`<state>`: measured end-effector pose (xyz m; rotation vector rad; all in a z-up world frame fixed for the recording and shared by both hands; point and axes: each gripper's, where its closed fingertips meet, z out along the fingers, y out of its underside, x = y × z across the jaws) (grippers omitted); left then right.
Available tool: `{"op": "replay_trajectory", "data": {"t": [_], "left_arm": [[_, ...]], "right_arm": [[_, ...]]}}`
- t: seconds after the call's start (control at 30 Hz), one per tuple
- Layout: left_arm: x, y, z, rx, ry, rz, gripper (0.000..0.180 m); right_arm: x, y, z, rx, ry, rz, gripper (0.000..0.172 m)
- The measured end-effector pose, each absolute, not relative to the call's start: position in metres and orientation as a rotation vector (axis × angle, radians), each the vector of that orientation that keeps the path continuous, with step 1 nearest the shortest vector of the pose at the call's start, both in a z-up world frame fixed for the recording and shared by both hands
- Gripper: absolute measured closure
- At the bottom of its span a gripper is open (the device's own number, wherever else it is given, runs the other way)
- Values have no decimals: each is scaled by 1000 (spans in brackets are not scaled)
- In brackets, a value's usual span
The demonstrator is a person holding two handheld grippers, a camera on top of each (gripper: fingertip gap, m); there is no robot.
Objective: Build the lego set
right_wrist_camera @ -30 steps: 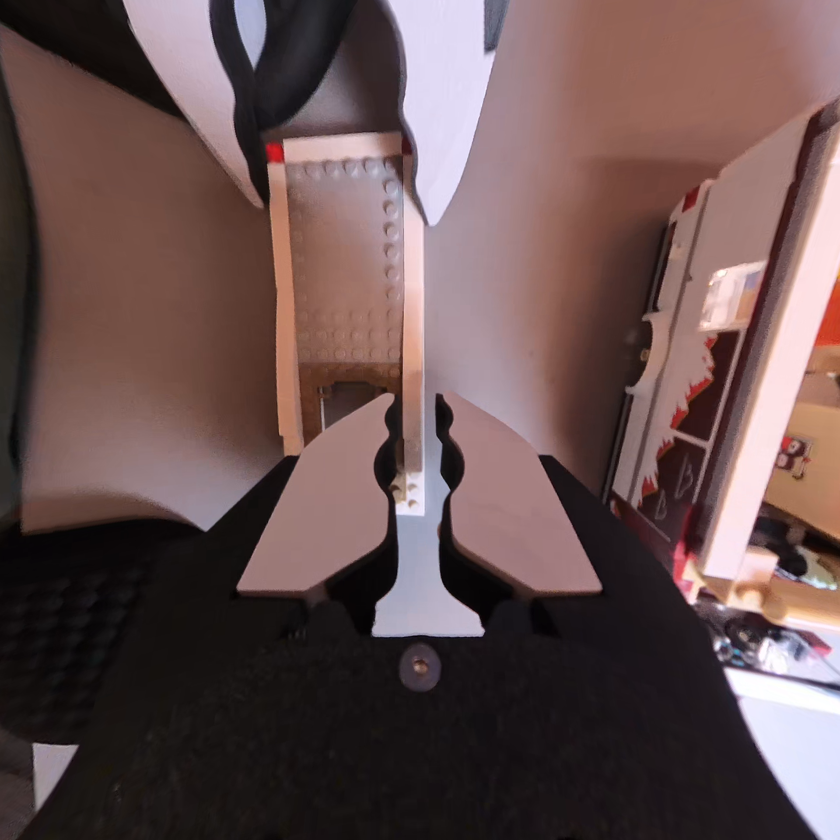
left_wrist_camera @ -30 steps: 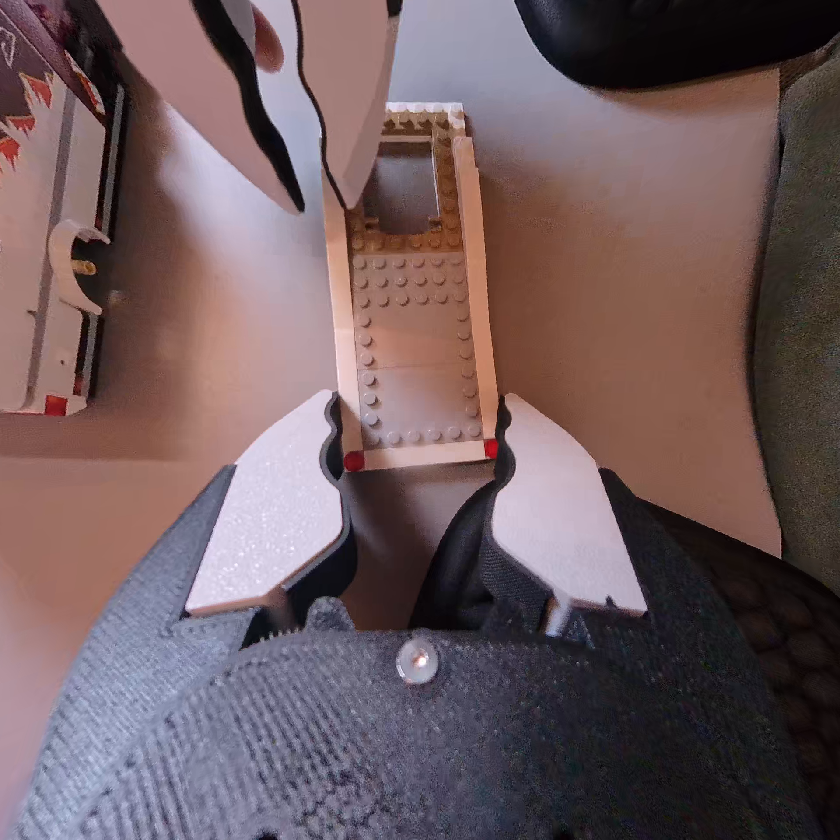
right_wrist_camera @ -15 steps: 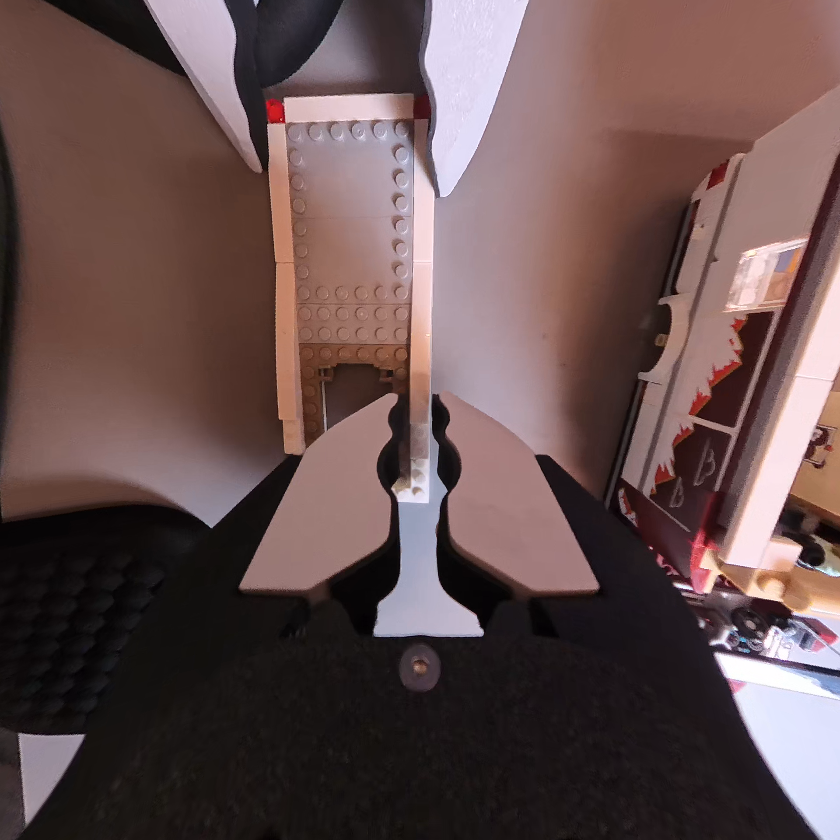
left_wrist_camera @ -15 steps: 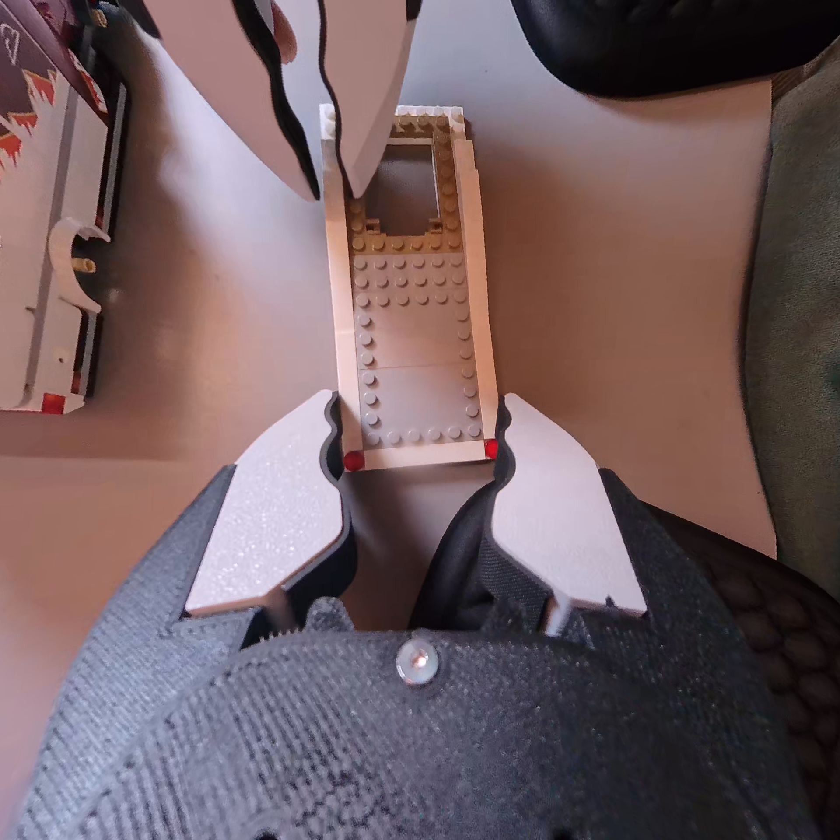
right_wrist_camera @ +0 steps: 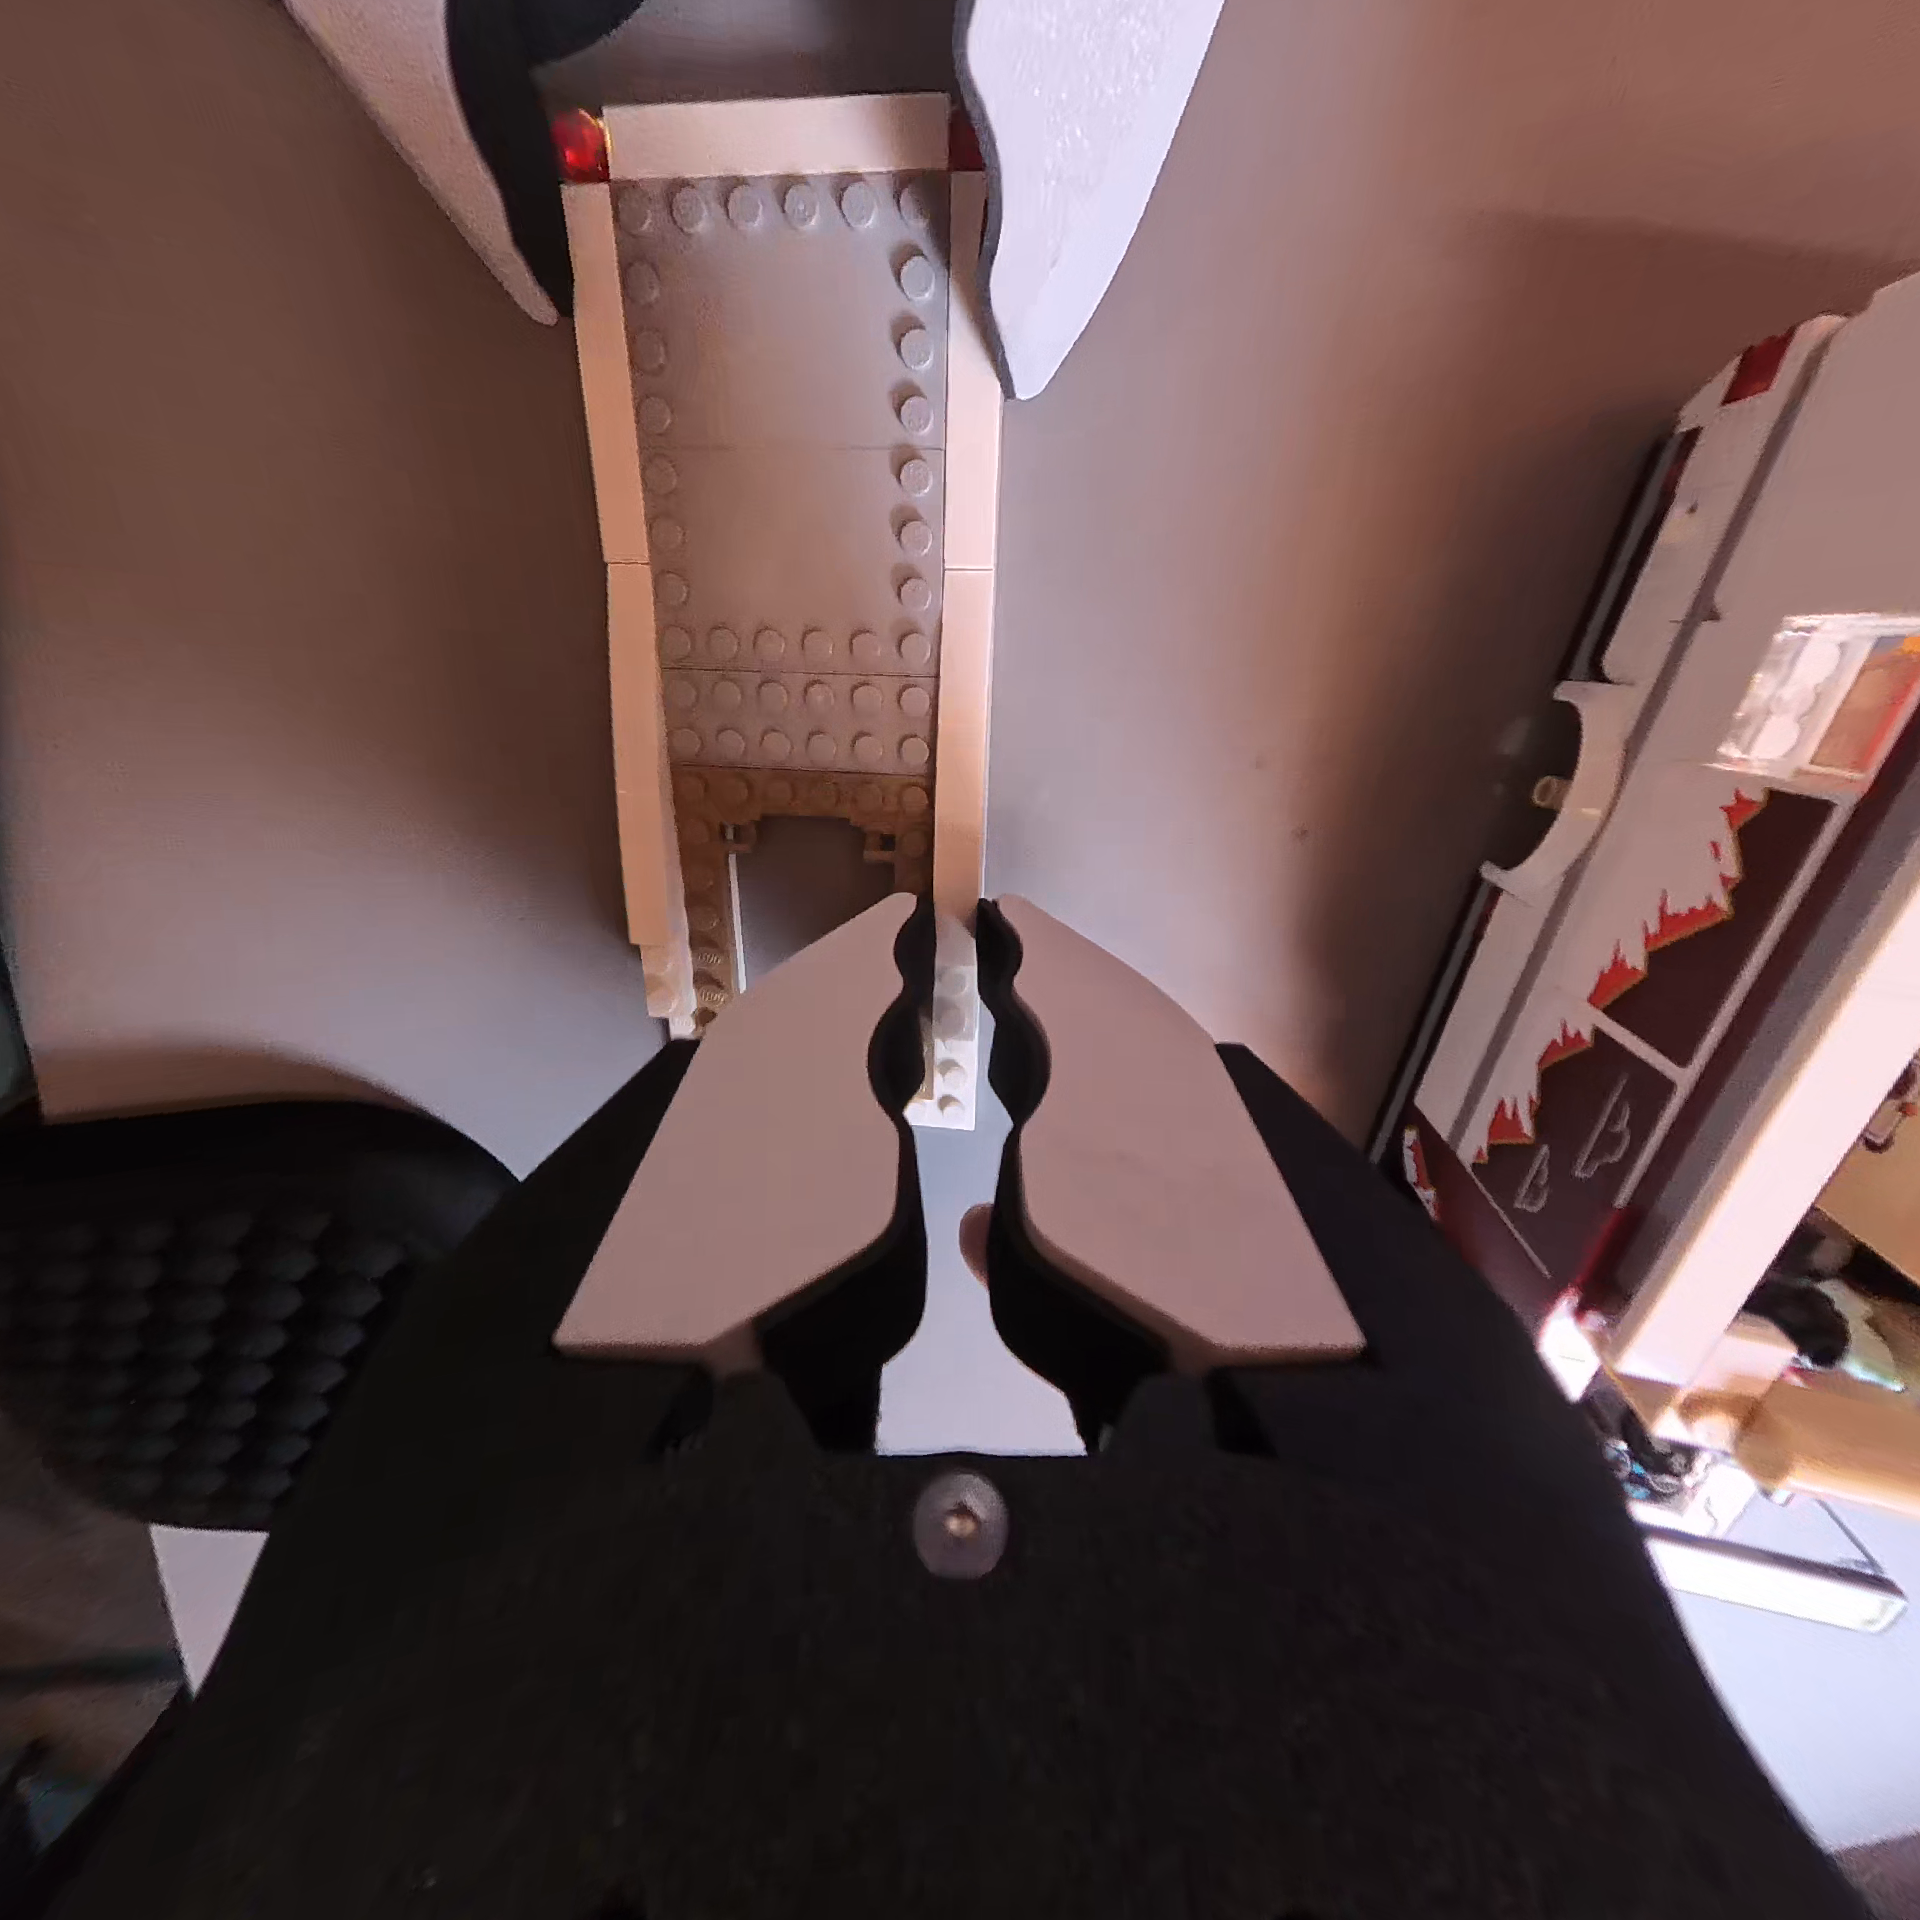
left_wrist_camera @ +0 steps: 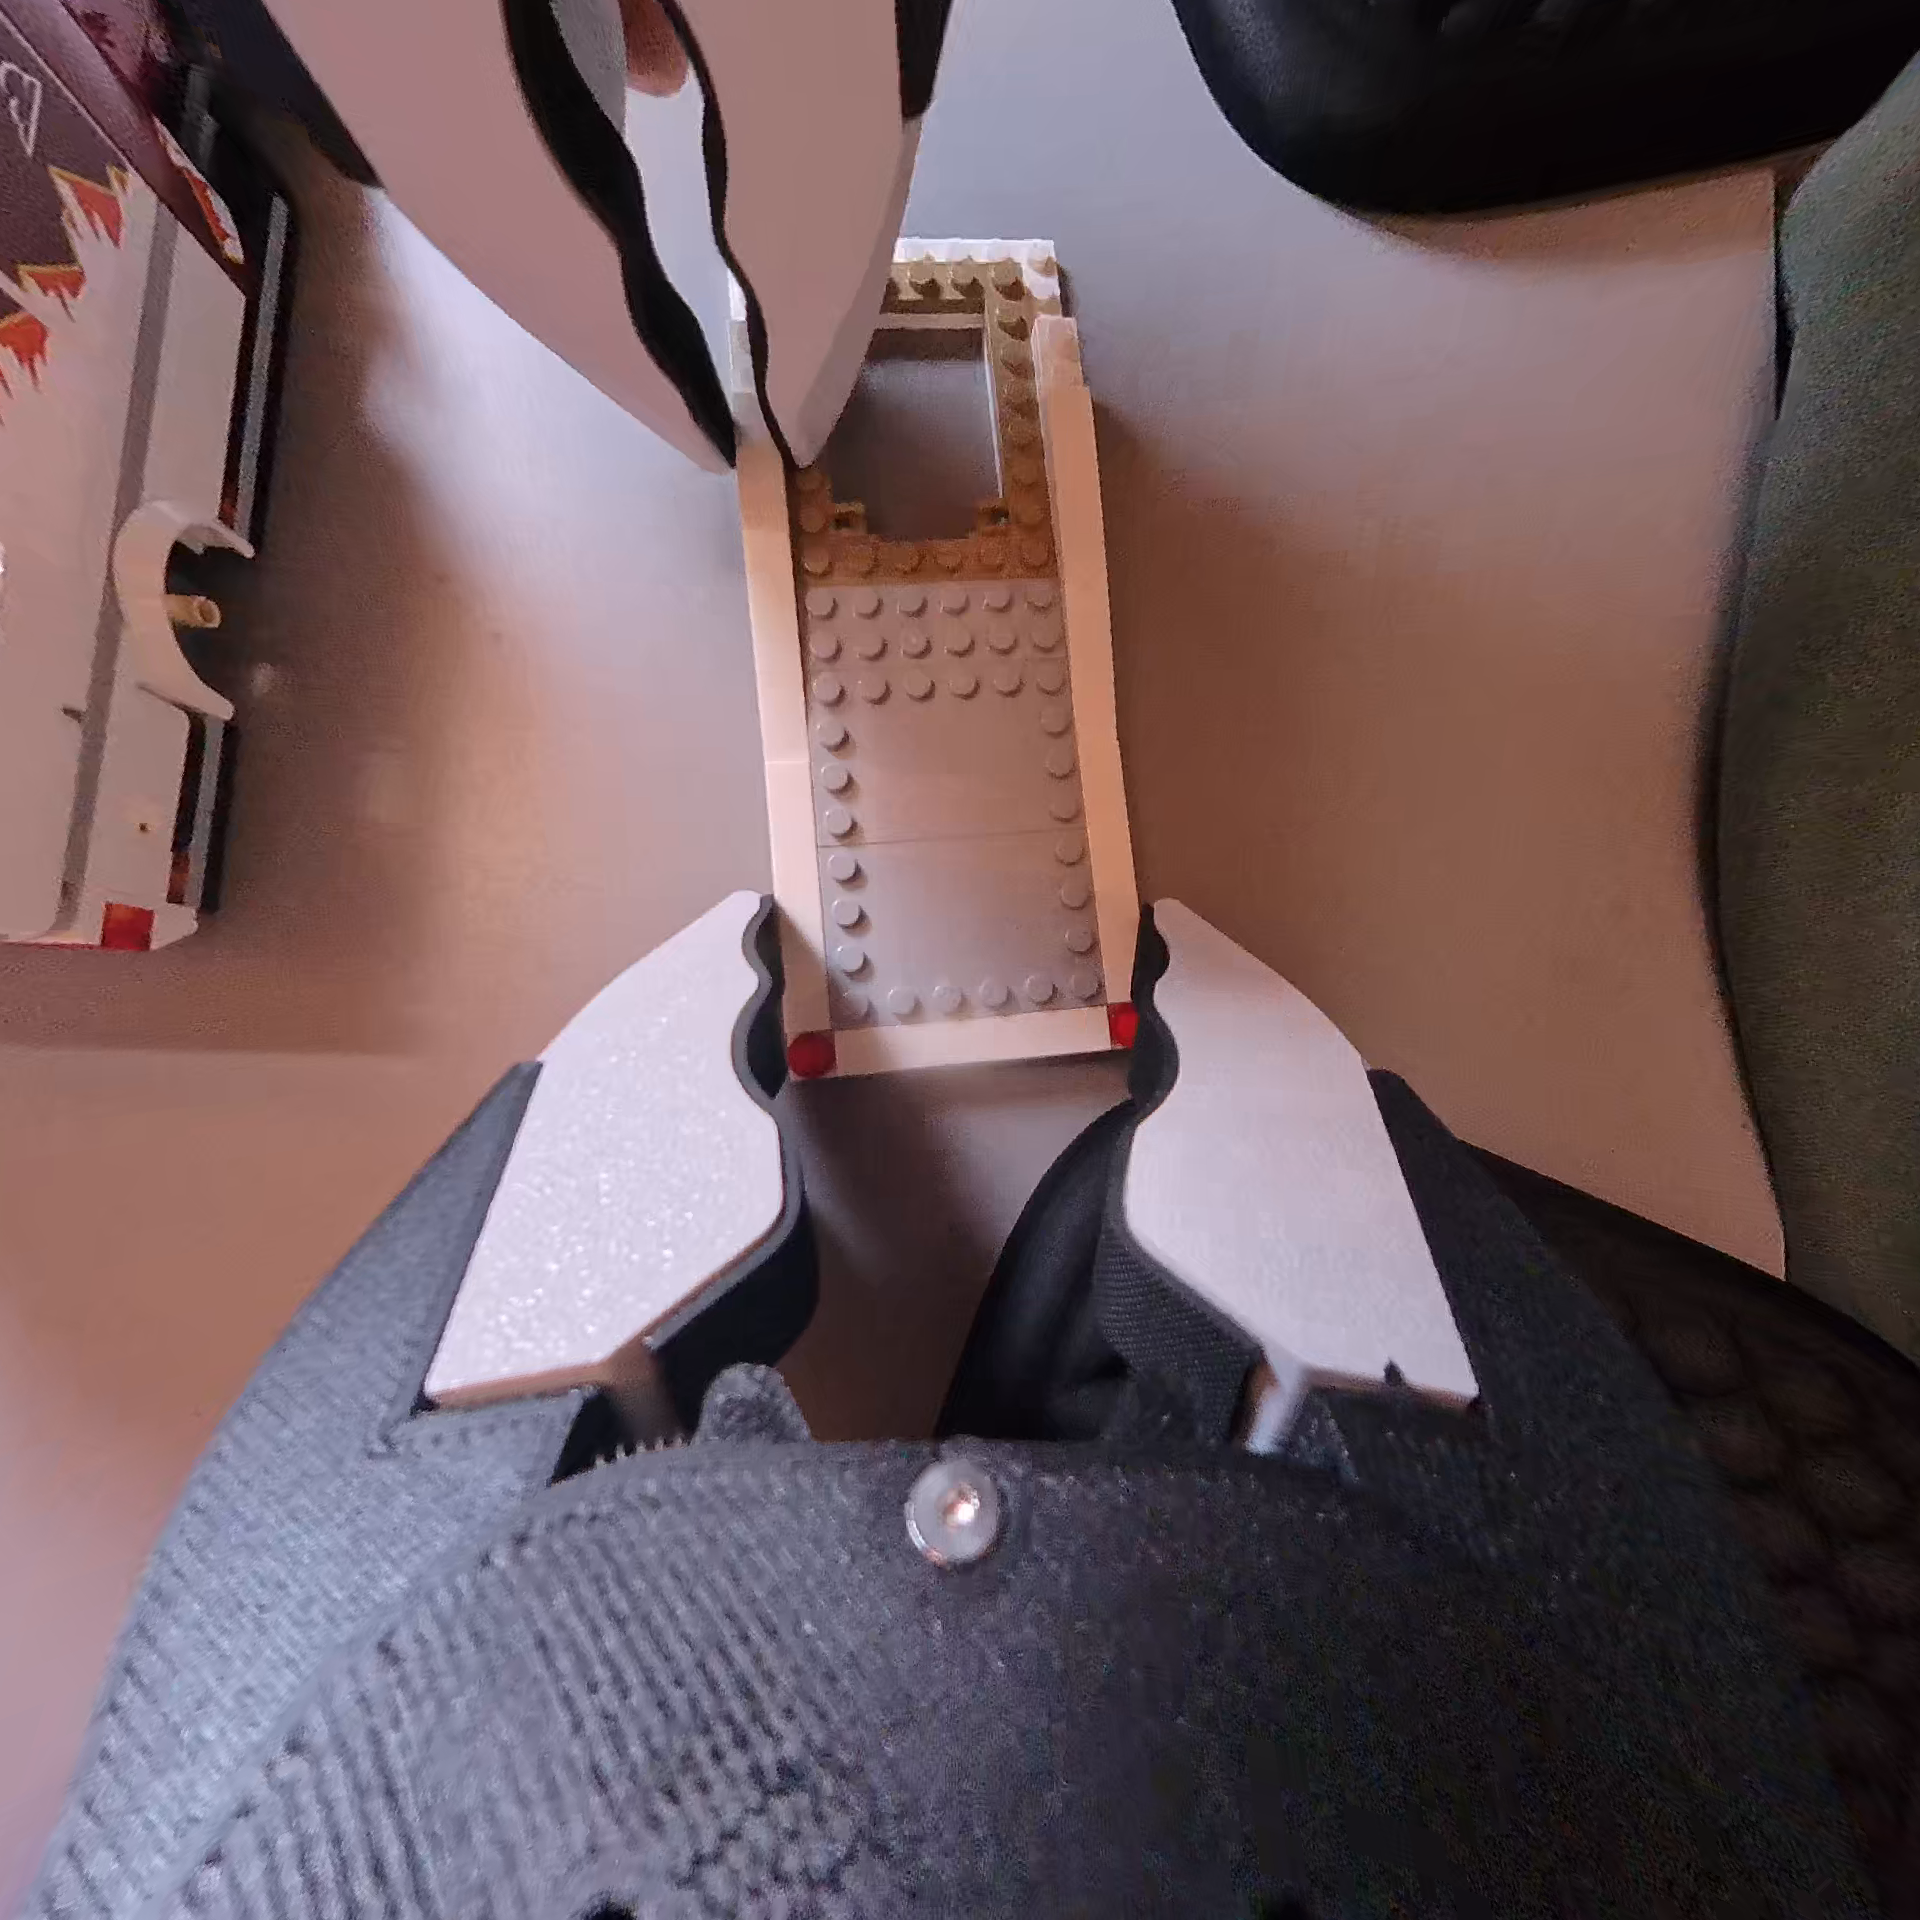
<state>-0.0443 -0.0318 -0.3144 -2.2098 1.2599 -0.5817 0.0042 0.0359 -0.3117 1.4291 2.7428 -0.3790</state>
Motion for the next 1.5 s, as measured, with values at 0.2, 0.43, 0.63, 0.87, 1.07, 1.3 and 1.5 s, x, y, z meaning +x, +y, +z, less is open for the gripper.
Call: {"op": "replay_trajectory", "data": {"t": [0.2,0.43,0.63,0.87,1.07,1.3,1.5], "left_arm": [[-45,-32,-314,-2207,1264,-582,114],[-45,-31,-314,-2206,1262,-591,115],[-42,-35,-307,-2177,1254,-712,114],[-46,-23,-282,-2107,1029,-1017,132],[-27,-29,-284,-2067,1117,-1004,169],[-24,-20,-281,-1906,1309,-517,172],[-23,-20,-282,-1872,1346,-423,172]], "right_arm": [[3,35,-312,1413,2737,-361,164],[3,32,-309,1490,2805,-520,152],[3,32,-310,1552,2831,-611,158],[4,28,-266,1471,3371,-521,164],[12,18,-257,1338,3772,-300,163],[26,5,-256,1610,3327,-681,135],[18,-6,-266,1635,3186,-755,157]]}}
